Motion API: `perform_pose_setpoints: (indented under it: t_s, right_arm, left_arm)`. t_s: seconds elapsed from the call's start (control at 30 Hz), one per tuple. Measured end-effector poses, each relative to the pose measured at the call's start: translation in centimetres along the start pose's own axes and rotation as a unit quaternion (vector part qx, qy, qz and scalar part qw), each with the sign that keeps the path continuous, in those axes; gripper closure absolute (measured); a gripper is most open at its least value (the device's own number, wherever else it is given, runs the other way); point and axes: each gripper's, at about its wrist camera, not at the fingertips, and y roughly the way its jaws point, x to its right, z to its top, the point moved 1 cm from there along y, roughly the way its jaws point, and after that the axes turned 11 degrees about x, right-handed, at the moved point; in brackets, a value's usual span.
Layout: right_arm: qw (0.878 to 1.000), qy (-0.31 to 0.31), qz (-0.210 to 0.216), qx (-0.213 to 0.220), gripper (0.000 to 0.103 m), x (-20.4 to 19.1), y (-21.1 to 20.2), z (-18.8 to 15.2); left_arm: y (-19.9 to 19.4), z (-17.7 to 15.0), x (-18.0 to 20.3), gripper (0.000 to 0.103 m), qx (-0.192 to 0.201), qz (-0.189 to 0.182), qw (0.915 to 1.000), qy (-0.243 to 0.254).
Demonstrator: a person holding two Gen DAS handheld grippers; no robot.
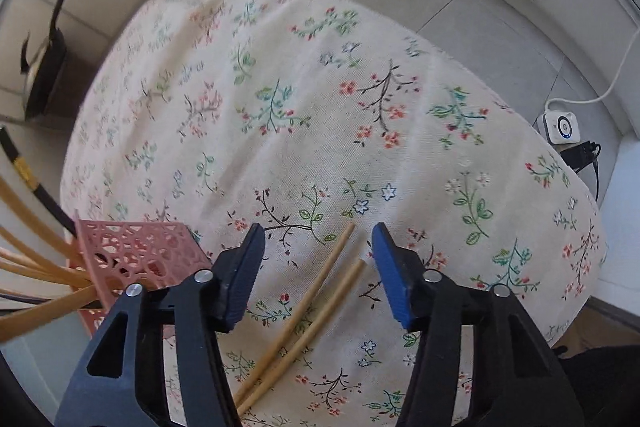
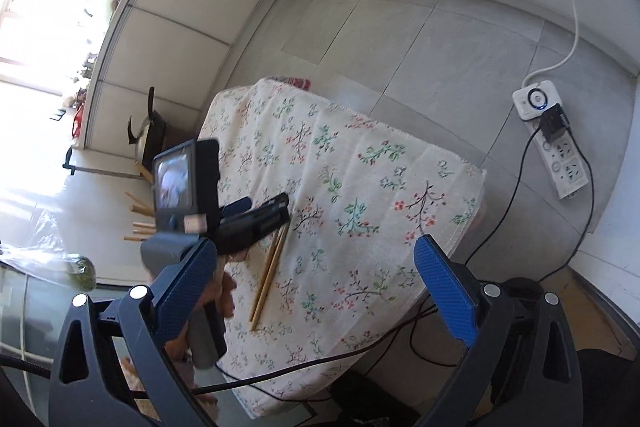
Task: Organize utensils
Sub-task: 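Move both open tools toward the last wooden chopsticks on the cloth, then close the left tool on one wooden chopstick and lift it upright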
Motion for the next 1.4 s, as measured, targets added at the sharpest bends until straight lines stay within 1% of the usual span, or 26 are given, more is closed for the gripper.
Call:
perform_pose_setpoints:
  t_s: [0.03, 0.1, 0.13, 0.17, 0.27, 0.3, 0.33, 0.43, 0.53, 0.6, 0.7, 0.8, 0.87, 0.9, 1.0, 1.07, 1.13, 1.23, 1.3, 1.33, 1.4]
  right_arm:
    - [1.0, 0.0, 0.002, -0.006, 0.007, 0.0, 0.1, -0.1]
    - [1.0, 0.002, 0.003, -0.015, 0.007, 0.0, 0.3, -0.1]
    - [1.0, 0.003, 0.004, -0.018, 0.007, 0.0, 0.4, -0.1]
    - [1.0, 0.004, 0.003, -0.019, 0.007, 0.1, 0.4, -0.2]
    - [1.0, 0.003, -0.003, -0.02, 0.007, 0.1, 0.7, -0.3]
    - [1.0, 0.003, -0.005, -0.022, 0.007, 0.1, 0.8, -0.4]
    - [1.0, 0.002, -0.007, -0.026, 0.007, 0.2, 1.0, -0.5]
    - [0.999, -0.001, -0.017, -0.034, 0.007, 0.5, 1.7, -0.5]
    - [0.999, 0.0, -0.032, -0.03, 0.007, 0.8, 2.1, -0.4]
    - [0.999, 0.001, -0.039, -0.029, 0.007, 1.0, 2.3, -0.4]
    - [0.998, -0.006, -0.051, -0.032, 0.007, 0.9, 3.0, -0.6]
    - [0.997, -0.023, -0.067, -0.042, 0.007, 0.3, 4.2, -1.3]
    - [0.995, -0.042, -0.08, -0.047, 0.007, -0.3, 5.2, -1.9]
    - [0.993, -0.053, -0.087, -0.051, 0.007, -0.7, 5.9, -2.2]
    - [0.99, -0.073, -0.1, -0.069, 0.007, -1.9, 8.1, -3.5]
    - [0.987, -0.082, -0.106, -0.082, 0.007, -2.9, 9.9, -4.4]
    - [0.986, -0.093, -0.113, -0.085, 0.008, -4.0, 11.2, -5.0]
    - [0.983, -0.095, -0.122, -0.094, 0.014, -5.3, 13.8, -6.0]
    - [0.98, -0.096, -0.138, -0.103, 0.025, -5.9, 15.7, -6.7]
    - [0.978, -0.099, -0.148, -0.107, 0.027, -6.2, 16.6, -7.0]
    - [0.975, -0.104, -0.161, -0.116, 0.035, -6.6, 18.2, -7.6]
  left_arm:
    - [0.3, -0.1, -0.2, 0.058, -0.008, -0.004, 0.9999, -0.004]
    - [1.0, -0.4, -0.3, 0.069, -0.025, -0.01, 0.9996, -0.005]
    - [1.2, -0.5, -0.4, 0.071, -0.028, -0.01, 0.9995, -0.005]
    - [1.6, -0.7, -0.6, 0.076, -0.033, -0.012, 0.9993, -0.01]
    - [2.0, -1.0, -1.3, 0.084, -0.028, -0.036, 0.9984, -0.034]
    - [2.0, -1.2, -1.4, 0.088, -0.026, -0.044, 0.998, -0.038]
    - [1.9, -1.3, -1.4, 0.089, -0.023, -0.048, 0.9979, -0.037]
    - [1.2, -2.4, -0.7, 0.092, 0.001, -0.031, 0.9994, -0.014]
    - [-0.3, -3.8, 0.2, 0.094, 0.044, -0.014, 0.9989, 0.001]
    - [-1.7, -5.0, 0.8, 0.096, 0.076, 0.004, 0.997, 0.013]
    - [-4.7, -7.4, 1.2, 0.097, 0.134, 0.027, 0.9902, 0.028]
    - [-8.4, -10.2, 0.0, 0.097, 0.176, 0.019, 0.9842, 0.0]
    - [-10.8, -11.2, -0.5, 0.097, 0.195, 0.017, 0.9806, -0.013]
    - [-12.1, -12.2, -1.1, 0.098, 0.206, 0.016, 0.9781, -0.022]
    - [-14.6, -13.8, -3.1, 0.098, 0.233, 0.014, 0.9711, -0.05]
    - [-16.4, -15.4, -4.8, 0.098, 0.254, 0.006, 0.964, -0.079]
    - [-17.6, -16.5, -6.0, 0.098, 0.27, 0.001, 0.9573, -0.104]
    - [-18.3, -17.6, -7.5, 0.098, 0.285, 0.002, 0.9498, -0.128]
    - [-18.9, -18.1, -8.4, 0.098, 0.294, 0.002, 0.9455, -0.141]
    - [-19.3, -18.3, -9.0, 0.098, 0.301, 0.001, 0.9419, -0.149]
    - [-19.9, -18.5, -9.8, 0.098, 0.31, -0.004, 0.9376, -0.159]
